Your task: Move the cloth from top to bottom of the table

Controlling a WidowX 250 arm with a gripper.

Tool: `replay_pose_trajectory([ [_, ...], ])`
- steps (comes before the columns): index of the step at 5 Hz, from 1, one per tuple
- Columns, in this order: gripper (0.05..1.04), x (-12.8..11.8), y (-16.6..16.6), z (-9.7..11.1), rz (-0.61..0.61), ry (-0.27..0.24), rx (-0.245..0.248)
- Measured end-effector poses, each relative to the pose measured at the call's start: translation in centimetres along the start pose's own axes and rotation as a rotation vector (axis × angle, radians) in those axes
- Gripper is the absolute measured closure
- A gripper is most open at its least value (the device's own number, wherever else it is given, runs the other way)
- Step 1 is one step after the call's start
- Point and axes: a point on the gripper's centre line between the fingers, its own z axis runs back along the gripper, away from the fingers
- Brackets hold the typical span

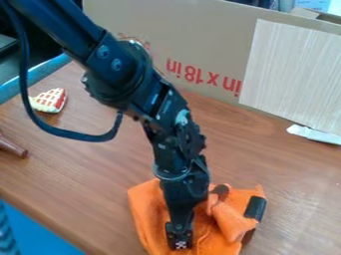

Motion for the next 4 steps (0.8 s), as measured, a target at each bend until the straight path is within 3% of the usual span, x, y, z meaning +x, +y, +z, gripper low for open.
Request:
replay_pose_trajectory([
  [2,0.084,2.5,1.4,4.7,0.063,-0.106,-0.019],
  [3,0.084,2.3,1.1,7.1,0.069,-0.13,-0.052],
  [4,0.084,1.5,0.3,9.4,0.036,-0.113,-0.068],
])
